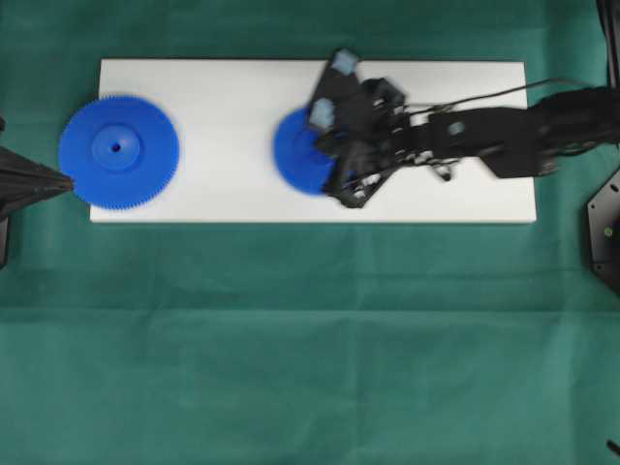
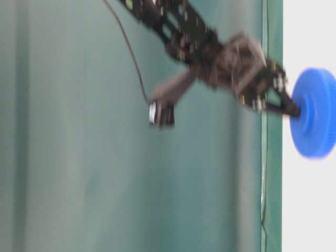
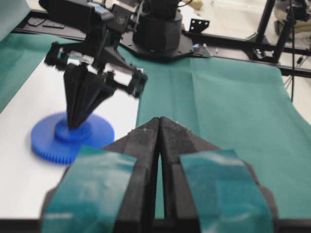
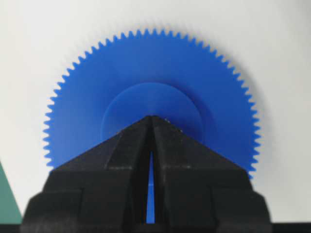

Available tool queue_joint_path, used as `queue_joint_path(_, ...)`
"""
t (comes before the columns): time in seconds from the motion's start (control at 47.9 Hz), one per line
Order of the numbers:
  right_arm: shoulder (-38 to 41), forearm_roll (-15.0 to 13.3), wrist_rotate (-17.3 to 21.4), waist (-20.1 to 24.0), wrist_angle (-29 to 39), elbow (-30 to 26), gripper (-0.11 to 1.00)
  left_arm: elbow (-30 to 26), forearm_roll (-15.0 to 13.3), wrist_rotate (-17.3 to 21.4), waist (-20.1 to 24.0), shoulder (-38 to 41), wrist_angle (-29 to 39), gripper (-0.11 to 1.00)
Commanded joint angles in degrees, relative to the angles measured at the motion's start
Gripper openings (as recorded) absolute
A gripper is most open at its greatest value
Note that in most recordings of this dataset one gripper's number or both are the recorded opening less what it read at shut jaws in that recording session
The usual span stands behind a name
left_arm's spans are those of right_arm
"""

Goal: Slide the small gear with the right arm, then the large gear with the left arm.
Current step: 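Slide the right blue gear back rightward to the board's right end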

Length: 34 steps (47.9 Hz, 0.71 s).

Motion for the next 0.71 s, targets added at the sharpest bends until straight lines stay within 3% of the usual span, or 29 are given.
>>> queue_joint_path(0.0, -3.6, 0.2, 1.8, -1.5, -0.8, 8.3, 0.51, -0.6, -0.1, 0.0, 0.0, 0.2, -0.3, 0.00)
queue_joint_path(0.167, -12.2, 0.2, 5.3, -3.2, -2.9, 19.6, 0.51, -0.5, -0.1, 0.0, 0.2, 0.2, -0.4, 0.00)
queue_joint_path(0.313, -18.1, 0.3, 8.1, -4.1, -2.6, 26.3, 0.51, -0.4, -0.1, 0.0, 0.7, 0.3, -0.3, 0.00)
queue_joint_path(0.439, -21.7, 0.2, 10.5, -4.3, -0.6, 29.9, 0.51, -0.4, -0.1, 0.0, 0.9, 0.2, -0.3, 0.00)
queue_joint_path(0.689, -25.4, -0.5, 10.7, -4.5, 2.2, 31.6, 0.51, 0.0, -0.1, 0.0, 0.9, 0.4, -0.4, 0.00)
